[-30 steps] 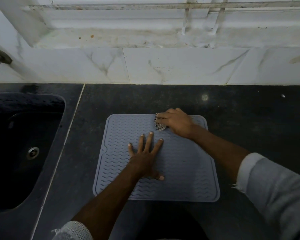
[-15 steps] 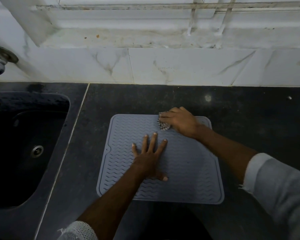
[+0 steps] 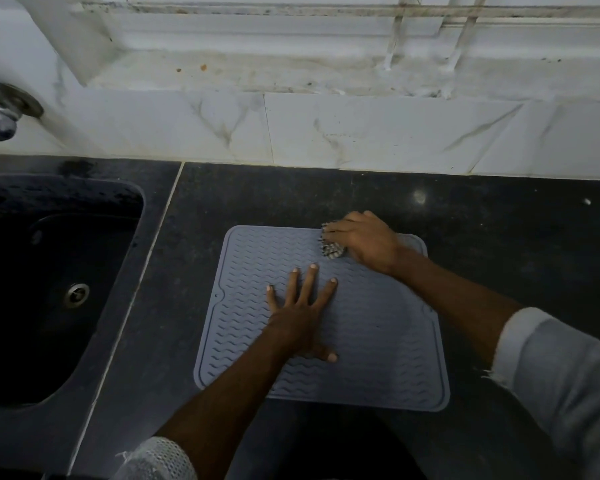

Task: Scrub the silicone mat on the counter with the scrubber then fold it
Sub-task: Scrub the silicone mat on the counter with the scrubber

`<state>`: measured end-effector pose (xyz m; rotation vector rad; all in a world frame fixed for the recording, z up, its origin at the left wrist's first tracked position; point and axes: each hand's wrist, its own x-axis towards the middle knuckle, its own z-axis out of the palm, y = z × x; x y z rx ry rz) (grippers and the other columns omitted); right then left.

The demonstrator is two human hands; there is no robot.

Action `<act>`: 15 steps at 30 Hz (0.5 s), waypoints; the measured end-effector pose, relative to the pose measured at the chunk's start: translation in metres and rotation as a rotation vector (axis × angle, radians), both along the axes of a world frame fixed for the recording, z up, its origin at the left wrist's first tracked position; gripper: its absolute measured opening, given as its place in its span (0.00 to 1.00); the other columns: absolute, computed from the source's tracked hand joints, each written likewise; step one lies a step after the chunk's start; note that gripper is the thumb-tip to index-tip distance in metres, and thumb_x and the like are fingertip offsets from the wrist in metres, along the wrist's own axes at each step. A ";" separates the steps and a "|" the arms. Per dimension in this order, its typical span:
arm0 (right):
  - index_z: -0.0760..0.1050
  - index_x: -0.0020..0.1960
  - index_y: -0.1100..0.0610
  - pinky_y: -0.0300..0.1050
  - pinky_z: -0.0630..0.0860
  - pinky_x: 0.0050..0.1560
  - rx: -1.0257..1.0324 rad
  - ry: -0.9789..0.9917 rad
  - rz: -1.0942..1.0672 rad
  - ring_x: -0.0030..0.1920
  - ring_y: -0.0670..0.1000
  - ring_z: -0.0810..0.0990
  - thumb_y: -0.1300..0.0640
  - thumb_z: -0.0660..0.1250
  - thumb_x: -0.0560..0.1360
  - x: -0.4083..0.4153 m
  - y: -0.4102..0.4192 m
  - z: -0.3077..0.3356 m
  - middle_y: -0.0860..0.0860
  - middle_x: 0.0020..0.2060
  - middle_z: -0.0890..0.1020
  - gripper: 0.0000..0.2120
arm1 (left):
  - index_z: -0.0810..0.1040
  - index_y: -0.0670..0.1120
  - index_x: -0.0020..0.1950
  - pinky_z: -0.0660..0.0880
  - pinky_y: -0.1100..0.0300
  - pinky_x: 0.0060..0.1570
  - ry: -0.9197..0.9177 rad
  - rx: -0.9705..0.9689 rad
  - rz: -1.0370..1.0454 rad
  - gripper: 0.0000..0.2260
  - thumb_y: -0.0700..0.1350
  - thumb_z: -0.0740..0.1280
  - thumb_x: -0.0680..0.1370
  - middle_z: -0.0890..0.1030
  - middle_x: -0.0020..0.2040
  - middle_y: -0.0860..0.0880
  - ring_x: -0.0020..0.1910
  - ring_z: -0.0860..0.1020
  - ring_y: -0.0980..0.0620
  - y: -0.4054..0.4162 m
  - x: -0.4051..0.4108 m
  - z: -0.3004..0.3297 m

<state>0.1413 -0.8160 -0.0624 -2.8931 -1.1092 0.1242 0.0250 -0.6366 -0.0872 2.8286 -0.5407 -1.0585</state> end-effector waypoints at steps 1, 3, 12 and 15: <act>0.67 0.69 0.51 0.49 0.65 0.56 -0.013 -0.001 0.018 0.63 0.55 0.69 0.59 0.61 0.77 -0.001 0.013 -0.003 0.49 0.68 0.71 0.21 | 0.26 0.61 0.72 0.31 0.27 0.60 0.002 0.000 0.001 0.60 0.68 0.73 0.62 0.20 0.70 0.48 0.67 0.22 0.41 0.000 0.000 0.000; 0.65 0.70 0.50 0.50 0.65 0.58 -0.066 0.003 0.070 0.64 0.56 0.67 0.60 0.59 0.77 -0.006 0.027 -0.012 0.50 0.71 0.68 0.22 | 0.26 0.61 0.71 0.31 0.27 0.60 0.004 -0.001 0.001 0.60 0.69 0.72 0.62 0.21 0.71 0.48 0.66 0.21 0.42 0.001 0.000 -0.001; 0.64 0.71 0.48 0.50 0.64 0.61 -0.138 0.038 -0.046 0.66 0.55 0.66 0.57 0.62 0.76 -0.023 -0.048 -0.015 0.49 0.71 0.67 0.24 | 0.26 0.61 0.71 0.30 0.29 0.59 -0.006 -0.026 -0.007 0.60 0.71 0.71 0.61 0.20 0.69 0.49 0.66 0.21 0.42 0.003 0.001 -0.005; 0.64 0.71 0.47 0.51 0.64 0.61 -0.131 0.055 -0.082 0.65 0.56 0.66 0.53 0.60 0.77 -0.027 -0.044 -0.013 0.49 0.71 0.66 0.23 | 0.30 0.62 0.73 0.31 0.32 0.62 -0.011 -0.097 -0.005 0.55 0.70 0.70 0.65 0.24 0.72 0.50 0.70 0.25 0.42 0.009 0.003 -0.001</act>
